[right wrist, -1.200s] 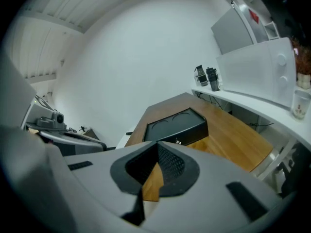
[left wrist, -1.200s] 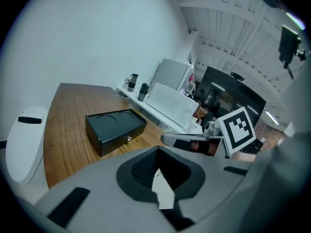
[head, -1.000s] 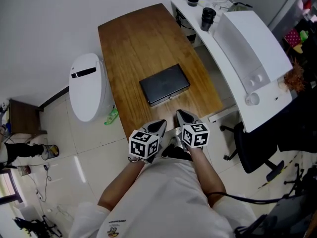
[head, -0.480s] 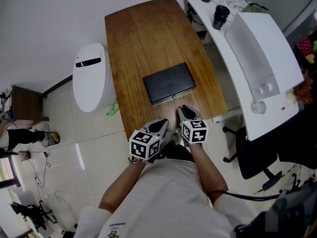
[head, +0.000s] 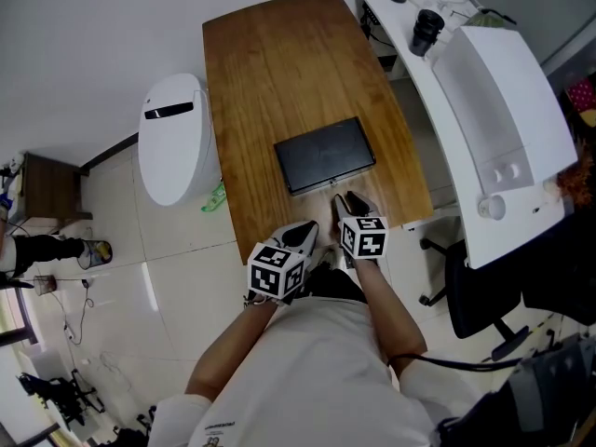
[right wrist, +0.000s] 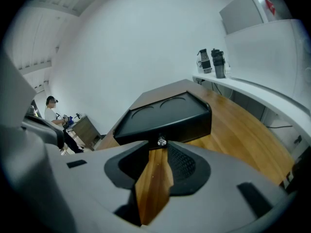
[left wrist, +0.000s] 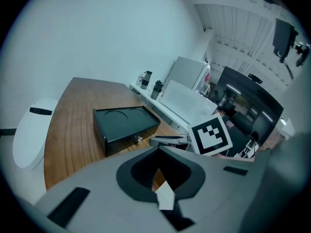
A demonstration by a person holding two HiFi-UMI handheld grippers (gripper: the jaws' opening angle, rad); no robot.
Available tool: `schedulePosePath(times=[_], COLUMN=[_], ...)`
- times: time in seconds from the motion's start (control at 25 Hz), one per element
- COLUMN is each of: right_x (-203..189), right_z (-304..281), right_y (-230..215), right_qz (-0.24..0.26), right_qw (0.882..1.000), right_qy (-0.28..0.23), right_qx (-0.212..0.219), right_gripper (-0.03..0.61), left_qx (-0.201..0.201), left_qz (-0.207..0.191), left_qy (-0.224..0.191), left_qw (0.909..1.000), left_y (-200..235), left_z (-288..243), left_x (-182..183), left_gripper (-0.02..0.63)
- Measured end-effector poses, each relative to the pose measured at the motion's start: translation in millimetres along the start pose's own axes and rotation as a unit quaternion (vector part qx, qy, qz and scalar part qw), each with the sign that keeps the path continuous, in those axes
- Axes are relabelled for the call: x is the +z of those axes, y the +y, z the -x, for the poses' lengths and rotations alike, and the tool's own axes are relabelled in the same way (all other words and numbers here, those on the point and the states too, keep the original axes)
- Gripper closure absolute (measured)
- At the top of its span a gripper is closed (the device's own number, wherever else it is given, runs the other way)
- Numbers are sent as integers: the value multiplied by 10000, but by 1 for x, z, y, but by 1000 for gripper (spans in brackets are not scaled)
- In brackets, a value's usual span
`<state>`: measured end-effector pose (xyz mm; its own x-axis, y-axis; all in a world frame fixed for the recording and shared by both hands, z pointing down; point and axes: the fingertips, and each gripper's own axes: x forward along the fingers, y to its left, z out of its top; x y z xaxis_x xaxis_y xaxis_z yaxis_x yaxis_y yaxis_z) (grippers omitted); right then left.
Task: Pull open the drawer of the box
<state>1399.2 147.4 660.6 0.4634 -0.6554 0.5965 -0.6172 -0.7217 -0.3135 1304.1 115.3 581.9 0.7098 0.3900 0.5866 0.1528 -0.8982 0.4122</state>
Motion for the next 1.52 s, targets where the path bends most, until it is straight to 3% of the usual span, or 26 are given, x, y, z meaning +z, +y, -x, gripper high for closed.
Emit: schedulePosePath(times=[0.84,1.52], right_x=[-15,-11], right_z=[-48,-62], right_y=[-7,-4], right_qz=[443,576], right_qw=[9974,9960], right_qy=[400,516], right_qx=[-395,-445], right_gripper=[486,488], left_qx=[-167,-230], left_qz=[-99,21], left_qy=[202,279], left_qw=[9996,9993], left_y=[22,32], left_z=[-17,-15], left_x=[4,2], left_gripper=[614,614])
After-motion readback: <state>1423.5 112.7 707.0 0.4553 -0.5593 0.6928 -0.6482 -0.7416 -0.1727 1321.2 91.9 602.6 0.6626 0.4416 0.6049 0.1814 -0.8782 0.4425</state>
